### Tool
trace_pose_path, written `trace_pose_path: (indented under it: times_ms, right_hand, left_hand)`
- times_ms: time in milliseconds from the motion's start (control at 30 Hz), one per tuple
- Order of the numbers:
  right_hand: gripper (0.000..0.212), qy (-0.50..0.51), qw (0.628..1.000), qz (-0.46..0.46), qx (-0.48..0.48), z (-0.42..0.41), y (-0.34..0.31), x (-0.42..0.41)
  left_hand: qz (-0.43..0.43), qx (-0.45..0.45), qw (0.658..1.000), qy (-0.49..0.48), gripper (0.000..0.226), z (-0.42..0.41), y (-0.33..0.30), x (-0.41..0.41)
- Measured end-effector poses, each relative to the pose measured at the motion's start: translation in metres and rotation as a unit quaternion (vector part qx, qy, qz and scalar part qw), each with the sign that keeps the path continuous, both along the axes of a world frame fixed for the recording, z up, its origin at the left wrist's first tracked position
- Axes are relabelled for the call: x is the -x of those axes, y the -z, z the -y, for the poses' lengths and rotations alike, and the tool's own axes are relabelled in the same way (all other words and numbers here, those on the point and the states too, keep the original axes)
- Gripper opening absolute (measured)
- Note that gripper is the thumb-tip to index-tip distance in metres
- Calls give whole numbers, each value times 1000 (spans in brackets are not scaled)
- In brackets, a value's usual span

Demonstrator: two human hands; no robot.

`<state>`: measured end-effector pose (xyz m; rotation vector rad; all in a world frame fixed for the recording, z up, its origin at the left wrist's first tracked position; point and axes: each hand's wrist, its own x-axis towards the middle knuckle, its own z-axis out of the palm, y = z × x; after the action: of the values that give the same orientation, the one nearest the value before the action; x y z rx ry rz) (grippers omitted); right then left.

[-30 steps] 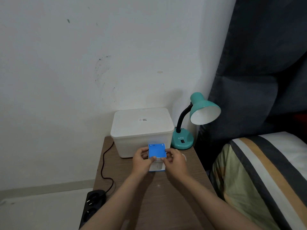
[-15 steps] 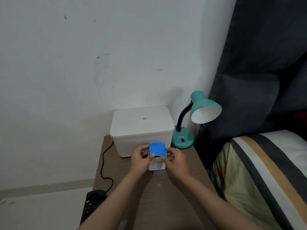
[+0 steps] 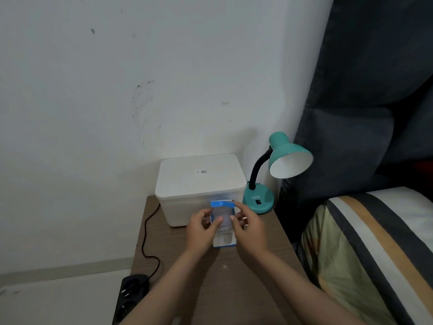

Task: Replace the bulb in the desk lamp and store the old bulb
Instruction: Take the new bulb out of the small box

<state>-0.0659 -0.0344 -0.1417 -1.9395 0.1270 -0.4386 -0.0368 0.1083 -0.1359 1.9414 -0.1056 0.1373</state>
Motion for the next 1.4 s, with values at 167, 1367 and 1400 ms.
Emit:
trace_pose_path:
  times_ms: [167, 1367, 1400]
  right_hand:
    - [52, -28, 997, -51, -41, 5, 2, -5]
    - [45, -104, 956, -96, 255, 2, -47, -3]
    - [46, -104, 961, -83, 241, 3, -50, -2]
  left_hand:
    - [-17, -38, 997, 58, 59, -7, -7, 7]
    - [-47, -128, 977, 162, 89, -31, -5, 11]
    - [-43, -129, 978, 159, 88, -32, -5, 10]
